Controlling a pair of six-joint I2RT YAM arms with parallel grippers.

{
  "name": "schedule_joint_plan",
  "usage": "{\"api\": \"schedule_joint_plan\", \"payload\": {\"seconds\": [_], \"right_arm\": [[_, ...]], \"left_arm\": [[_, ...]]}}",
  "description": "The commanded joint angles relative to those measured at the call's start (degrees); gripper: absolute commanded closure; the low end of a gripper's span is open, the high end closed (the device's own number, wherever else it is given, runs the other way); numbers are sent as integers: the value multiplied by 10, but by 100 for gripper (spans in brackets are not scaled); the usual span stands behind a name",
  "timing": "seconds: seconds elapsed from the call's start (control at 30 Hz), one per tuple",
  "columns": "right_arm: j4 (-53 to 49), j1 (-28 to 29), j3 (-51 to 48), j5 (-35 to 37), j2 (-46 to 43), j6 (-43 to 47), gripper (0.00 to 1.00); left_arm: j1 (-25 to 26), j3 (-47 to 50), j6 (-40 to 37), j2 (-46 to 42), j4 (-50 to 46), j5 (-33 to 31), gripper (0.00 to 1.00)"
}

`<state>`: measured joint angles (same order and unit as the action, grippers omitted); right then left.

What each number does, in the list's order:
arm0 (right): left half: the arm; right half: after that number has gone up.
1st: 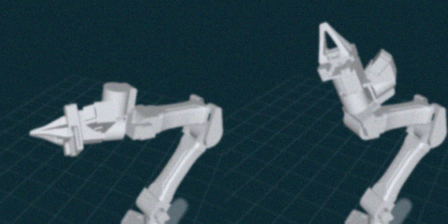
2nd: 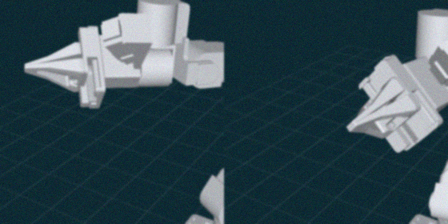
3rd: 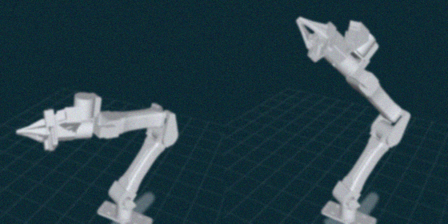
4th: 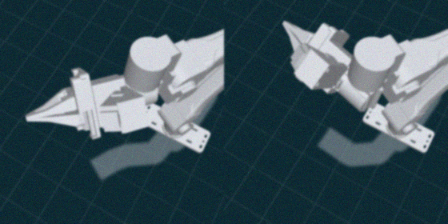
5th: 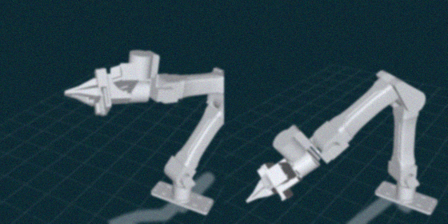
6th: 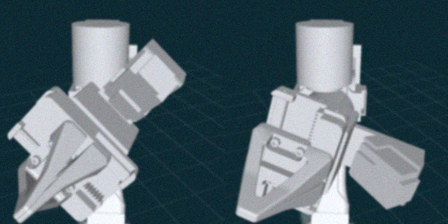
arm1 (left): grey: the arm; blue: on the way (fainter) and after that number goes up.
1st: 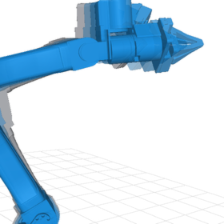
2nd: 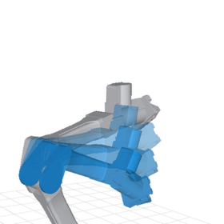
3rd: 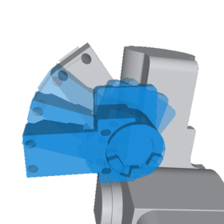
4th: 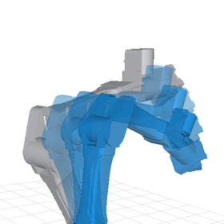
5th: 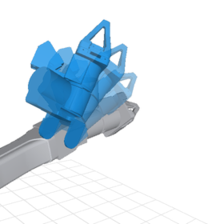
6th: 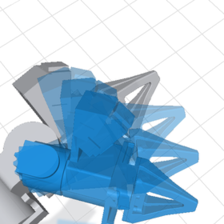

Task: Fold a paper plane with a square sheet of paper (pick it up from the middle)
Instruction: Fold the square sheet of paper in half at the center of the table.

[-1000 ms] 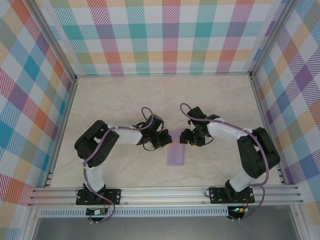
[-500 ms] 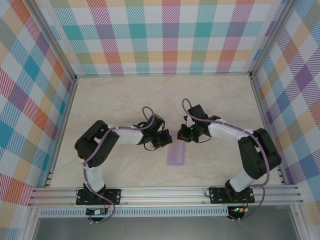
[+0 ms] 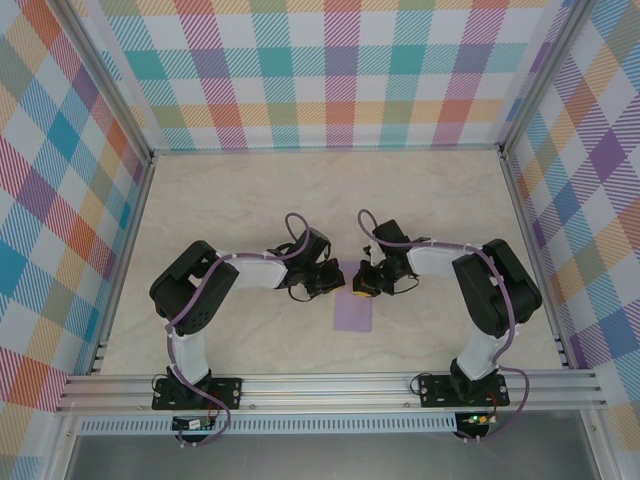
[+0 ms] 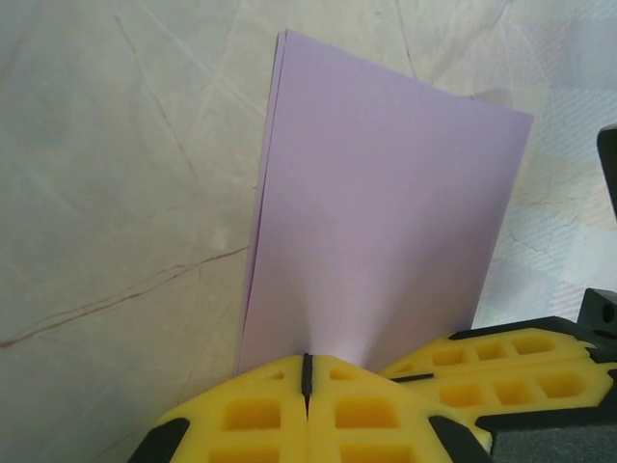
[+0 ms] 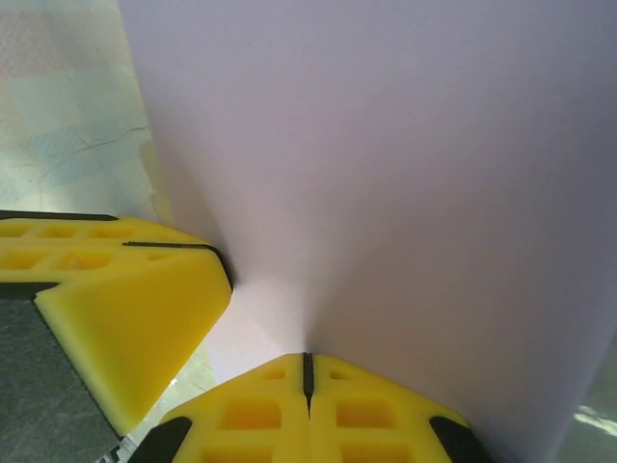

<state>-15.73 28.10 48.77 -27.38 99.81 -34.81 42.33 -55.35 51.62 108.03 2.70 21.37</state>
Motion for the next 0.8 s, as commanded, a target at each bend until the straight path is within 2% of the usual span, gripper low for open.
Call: {"api": "schedule_joint_plan", "payload": {"seconds": [0.0,0.47,0.63,0.77], "right_arm": [[-6,-17,-28,-2,-5,29,100],[15,-96,-155,-2,-99,4,100],[-19,-115,-140,35,-167,17,100],[13,-104,-108,-11,-184,19,100]], "left_arm": [[15,37,7,68,-139,-76,100],[15,59,11,76,-149,-93,100],[15,58,5,73,-145,-90,100],[15,55,5,72,-142,-85,100]]}}
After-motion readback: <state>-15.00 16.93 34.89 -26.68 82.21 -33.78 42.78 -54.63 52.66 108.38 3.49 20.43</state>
